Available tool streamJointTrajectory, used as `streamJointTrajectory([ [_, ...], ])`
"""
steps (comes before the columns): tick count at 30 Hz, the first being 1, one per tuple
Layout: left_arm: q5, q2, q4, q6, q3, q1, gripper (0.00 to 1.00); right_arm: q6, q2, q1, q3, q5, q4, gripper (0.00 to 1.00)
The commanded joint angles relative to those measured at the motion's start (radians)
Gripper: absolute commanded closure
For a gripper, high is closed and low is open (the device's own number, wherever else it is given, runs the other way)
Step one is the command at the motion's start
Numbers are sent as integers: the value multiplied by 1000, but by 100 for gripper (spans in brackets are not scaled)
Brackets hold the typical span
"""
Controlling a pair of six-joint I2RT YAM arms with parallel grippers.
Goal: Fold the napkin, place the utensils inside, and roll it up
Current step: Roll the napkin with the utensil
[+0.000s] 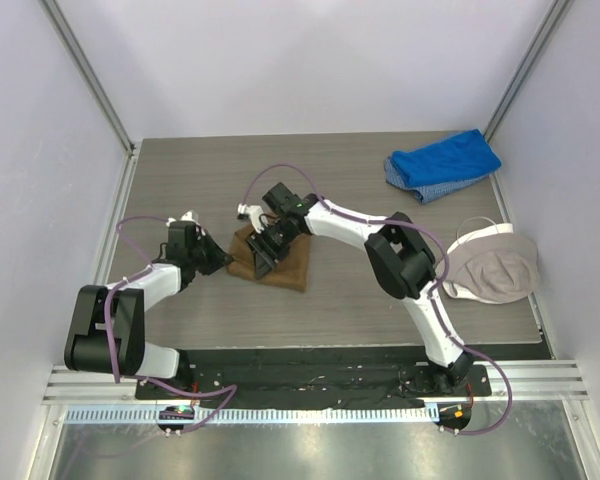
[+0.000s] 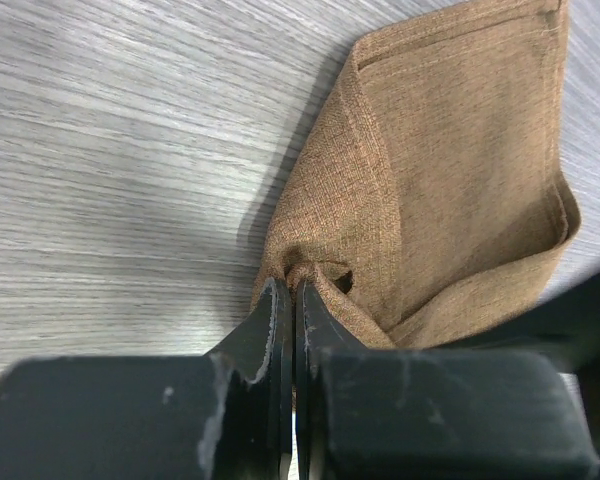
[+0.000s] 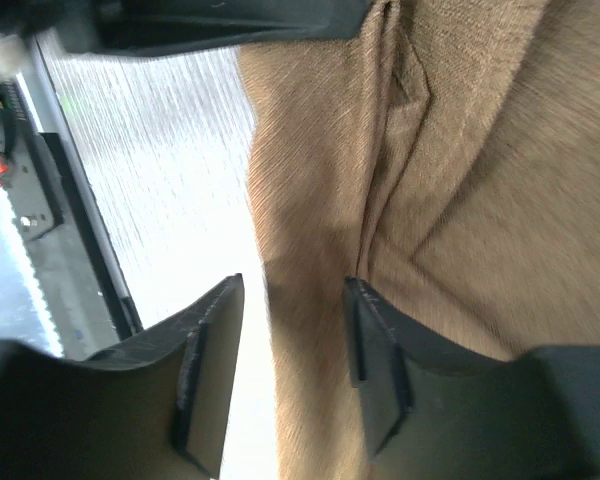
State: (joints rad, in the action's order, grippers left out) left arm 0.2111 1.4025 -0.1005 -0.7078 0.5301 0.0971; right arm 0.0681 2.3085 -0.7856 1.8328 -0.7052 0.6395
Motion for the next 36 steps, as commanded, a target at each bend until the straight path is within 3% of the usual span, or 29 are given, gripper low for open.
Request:
streamJointTrajectory([
  [1,4,16,97,34,31,1,100,39,-220,-33,-121,169,-182,46],
  [5,2,19,142,34,51,1,100,104,-351,-89,-333,327,-396,38],
  [9,4,26,163,31,67,1,100,196,-414,-165,-432,467,-488,33],
  [13,5,30,171,30,71,0,100,245,-390,-196,-449,541,-498,32],
  [28,16,35,165,34,76,1,100,292,-265,-201,-409,559,-460,35],
  [30,24,33,156,36,74,0,100,288,-255,-195,-399,538,-437,44],
  [32,28,29,147,36,73,1,100,279,-241,-188,-377,521,-416,60],
  [36,-8,0,153,33,65,1,79,242,-213,-167,-324,413,-321,77],
])
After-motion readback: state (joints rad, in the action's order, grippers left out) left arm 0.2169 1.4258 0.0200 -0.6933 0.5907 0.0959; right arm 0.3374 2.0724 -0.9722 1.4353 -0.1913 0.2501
